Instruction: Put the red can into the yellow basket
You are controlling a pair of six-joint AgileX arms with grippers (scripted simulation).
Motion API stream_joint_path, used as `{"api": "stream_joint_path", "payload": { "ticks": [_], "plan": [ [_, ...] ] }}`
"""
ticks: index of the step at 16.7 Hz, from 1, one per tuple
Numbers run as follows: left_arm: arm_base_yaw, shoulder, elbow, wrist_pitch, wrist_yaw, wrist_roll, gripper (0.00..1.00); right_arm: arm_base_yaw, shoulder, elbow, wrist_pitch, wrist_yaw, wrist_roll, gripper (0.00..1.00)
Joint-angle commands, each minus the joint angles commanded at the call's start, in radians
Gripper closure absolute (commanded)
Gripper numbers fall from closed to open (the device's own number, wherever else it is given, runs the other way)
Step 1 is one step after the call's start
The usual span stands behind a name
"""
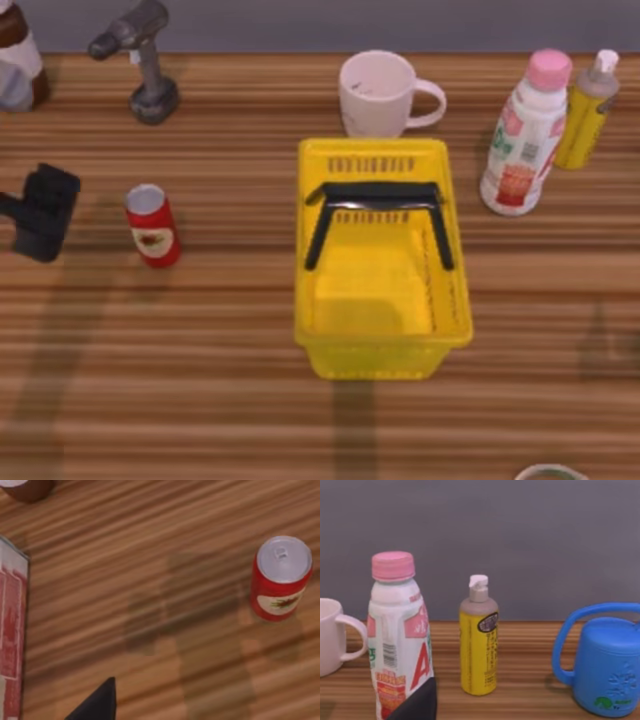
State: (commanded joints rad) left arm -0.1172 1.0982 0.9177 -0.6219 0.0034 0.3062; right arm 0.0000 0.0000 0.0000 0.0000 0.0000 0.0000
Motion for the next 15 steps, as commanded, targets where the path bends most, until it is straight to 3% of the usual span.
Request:
{"api": "stream_joint_path", "payload": {
  "ticks": [9,15],
  "plan": [
    [-0.085,0.887,0.716,-0.451,0.000,0.228,0.00,0.000,0.000,0.000,0.000,0.000,0.000,0.00],
    [-0.109,1.121,0.920,-0.566,0.000,0.290,0.00,0.000,0.000,0.000,0.000,0.000,0.000,0.00]
  ]
}}
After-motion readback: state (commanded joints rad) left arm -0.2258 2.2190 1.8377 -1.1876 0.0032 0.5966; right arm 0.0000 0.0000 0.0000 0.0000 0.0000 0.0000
